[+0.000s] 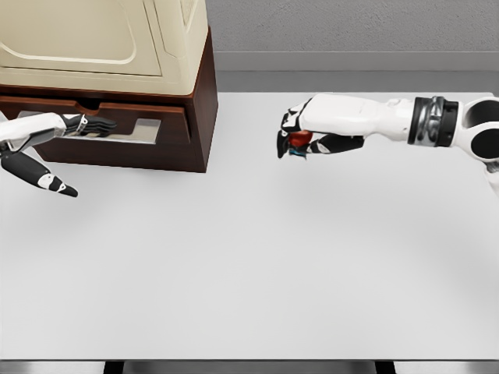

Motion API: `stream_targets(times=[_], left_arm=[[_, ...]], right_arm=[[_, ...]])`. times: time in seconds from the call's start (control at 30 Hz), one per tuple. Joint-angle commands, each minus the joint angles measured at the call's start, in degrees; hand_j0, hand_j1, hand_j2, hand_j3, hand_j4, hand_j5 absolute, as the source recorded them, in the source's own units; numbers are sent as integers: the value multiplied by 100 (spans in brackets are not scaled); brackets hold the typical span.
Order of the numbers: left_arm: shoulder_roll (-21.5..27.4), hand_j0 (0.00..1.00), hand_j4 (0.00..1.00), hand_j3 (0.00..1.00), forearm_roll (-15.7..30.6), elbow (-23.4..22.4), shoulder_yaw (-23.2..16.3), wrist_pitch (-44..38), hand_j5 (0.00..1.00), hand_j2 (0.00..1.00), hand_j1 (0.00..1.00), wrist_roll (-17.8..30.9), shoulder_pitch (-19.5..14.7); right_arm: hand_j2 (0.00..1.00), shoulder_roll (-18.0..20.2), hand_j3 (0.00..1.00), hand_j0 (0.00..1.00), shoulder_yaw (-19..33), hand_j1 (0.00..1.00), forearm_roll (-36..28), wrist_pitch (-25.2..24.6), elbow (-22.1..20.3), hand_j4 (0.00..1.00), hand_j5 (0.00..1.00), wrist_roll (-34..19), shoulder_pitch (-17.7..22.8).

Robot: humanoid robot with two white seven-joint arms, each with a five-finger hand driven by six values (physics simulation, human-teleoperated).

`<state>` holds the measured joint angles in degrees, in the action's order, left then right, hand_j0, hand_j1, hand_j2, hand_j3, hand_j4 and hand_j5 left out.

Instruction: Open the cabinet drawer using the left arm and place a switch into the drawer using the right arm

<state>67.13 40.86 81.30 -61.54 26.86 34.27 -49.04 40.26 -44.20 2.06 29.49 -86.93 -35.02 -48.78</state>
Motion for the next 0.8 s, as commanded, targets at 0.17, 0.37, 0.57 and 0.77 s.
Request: stream_targets(times=[0.17,0.37,0.57,0.77], left_arm=[[45,100,100,100,-210,18,-86,39,100,100,100,73,88],[98,100,100,100,-210,150,-86,39,100,100,100,73,97],[212,100,100,100,-210,185,-60,39,100,100,100,73,88],[283,100,100,100,-237,282,-51,39,100,100,100,73,106]], right_arm=[[48,-106,48,48,-1,48,-39,-93,0,48,48,2,-70],[48,-168,48,48,-10,48,-39,-137,0,48,48,2,-123],[48,-194,48,48,-10,48,-39,-137,-8,48,48,2,-132],[48,-247,48,48,-80,48,-39,-190,0,48,48,2,-176]])
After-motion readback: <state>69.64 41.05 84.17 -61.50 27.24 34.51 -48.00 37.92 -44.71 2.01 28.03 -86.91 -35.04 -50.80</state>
